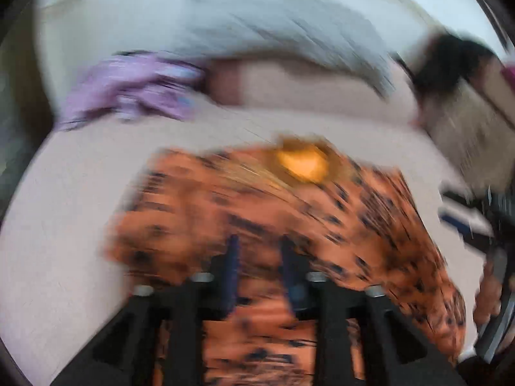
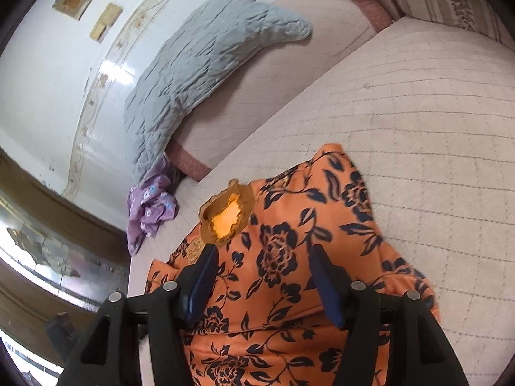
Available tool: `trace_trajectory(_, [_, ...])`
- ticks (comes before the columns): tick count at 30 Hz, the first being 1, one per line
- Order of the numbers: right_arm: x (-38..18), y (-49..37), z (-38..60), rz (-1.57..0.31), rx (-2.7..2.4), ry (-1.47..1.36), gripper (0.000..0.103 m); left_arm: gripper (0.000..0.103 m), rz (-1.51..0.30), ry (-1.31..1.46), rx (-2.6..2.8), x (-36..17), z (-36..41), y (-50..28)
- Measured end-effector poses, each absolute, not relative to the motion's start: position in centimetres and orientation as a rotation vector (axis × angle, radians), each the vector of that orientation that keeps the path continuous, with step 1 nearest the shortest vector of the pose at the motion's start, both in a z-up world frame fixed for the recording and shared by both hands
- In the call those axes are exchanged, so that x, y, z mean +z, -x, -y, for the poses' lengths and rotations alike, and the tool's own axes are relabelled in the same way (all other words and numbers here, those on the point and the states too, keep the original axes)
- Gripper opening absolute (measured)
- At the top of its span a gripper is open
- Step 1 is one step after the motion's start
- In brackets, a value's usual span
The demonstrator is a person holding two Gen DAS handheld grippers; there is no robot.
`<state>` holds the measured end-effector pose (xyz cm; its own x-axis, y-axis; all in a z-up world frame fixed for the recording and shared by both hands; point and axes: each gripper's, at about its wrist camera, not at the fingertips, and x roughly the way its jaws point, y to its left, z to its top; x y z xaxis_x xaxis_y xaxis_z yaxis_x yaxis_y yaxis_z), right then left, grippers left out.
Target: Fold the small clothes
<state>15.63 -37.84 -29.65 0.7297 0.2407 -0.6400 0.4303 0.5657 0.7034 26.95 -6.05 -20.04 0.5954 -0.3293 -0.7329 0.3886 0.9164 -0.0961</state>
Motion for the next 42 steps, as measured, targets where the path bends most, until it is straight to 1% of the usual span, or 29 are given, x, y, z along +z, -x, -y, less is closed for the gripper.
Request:
trace_trajectory(1, [-29.4,-16.2,36.9,-0.789,-0.1,-0.954,0.062,0.055,-0.806,-0.05,-0.357,-19.7,4.3,-27.4])
trace_trajectory(3, [-29.1,-17.4,34.7,-0.822,-0.042,-0.871,0.062,0.056,-0.78,0.004,-0.231,-19.6,0.6,-29.1])
trace_trajectory(6, [-28.7,-18.9,30.8,-0.864,0.06,-0.743,0.062,0.056,-0.817,0.041,-0.115,-20.7,-2.9,-31.6])
trace_trajectory(10, [-26.9,-20.8,24.8,-0.867,0.197,-0.508,0.062,0.055,-0.979,0.083,-0.055,-23.9,-4.5,-34.5])
trace_trajectory(15, [-25.2,-23.7,18.9,-0.904,0.321,-0.268,0.064,0.055,-0.982,0.079,-0.072,-24.0,-4.7,-35.8])
trace_trajectory(17, [-25.1,-25.2,17.5,-0.936,0.366,-0.259,0.069,0.055,-1.009,0.084,-0.07,-24.4,-4.7,-36.2])
trace_trajectory(22, [-27.7,-29.0,14.5,-1.048,0.393,-0.263,0.07,0.055,-1.045,0.156,-0.056,-24.8,-6.0,-37.2])
trace_trajectory(26, [-32.7,-30.4,12.9,-1.186,0.332,-0.245,0.07,0.055,-1.084,0.146,-0.029,-25.6,-6.7,-37.6])
trace_trajectory(27, [-33.1,-30.2,12.9,-1.15,0.321,-0.265,0.071,0.055,-1.093,0.147,-0.03,-25.8,-6.7,-37.6])
trace_trajectory(28, [-33.1,-29.9,12.9,-1.123,0.305,-0.266,0.069,0.055,-1.098,0.154,-0.036,-25.8,-6.7,-37.6])
trace_trajectory(29, [-32.9,-29.8,12.7,-1.123,0.286,-0.249,0.063,0.055,-1.099,0.161,-0.043,-25.8,-6.7,-37.7])
trace_trajectory(30, [-32.7,-29.6,12.5,-1.115,0.276,-0.226,0.055,0.055,-1.091,0.166,-0.055,-25.5,-6.5,-37.6])
trace_trajectory(31, [-32.4,-29.5,12.2,-1.111,0.264,-0.188,0.016,0.055,-1.083,0.167,-0.061,-25.3,-6.5,-37.5])
trace_trajectory(32, [-32.2,-29.4,12.2,-1.119,0.25,-0.165,0.005,0.055,-1.072,0.169,-0.069,-25.1,-6.4,-37.4])
trace_trajectory(34, [-31.8,-29.1,13.1,-1.111,0.251,-0.225,0.004,0.055,-1.054,0.172,-0.092,-24.6,-6.1,-37.2])
trace_trajectory(42, [-26.1,-24.3,21.5,-0.915,0.102,-0.345,0.003,0.055,-1.037,0.156,-0.105,-24.5,-5.6,-37.0])
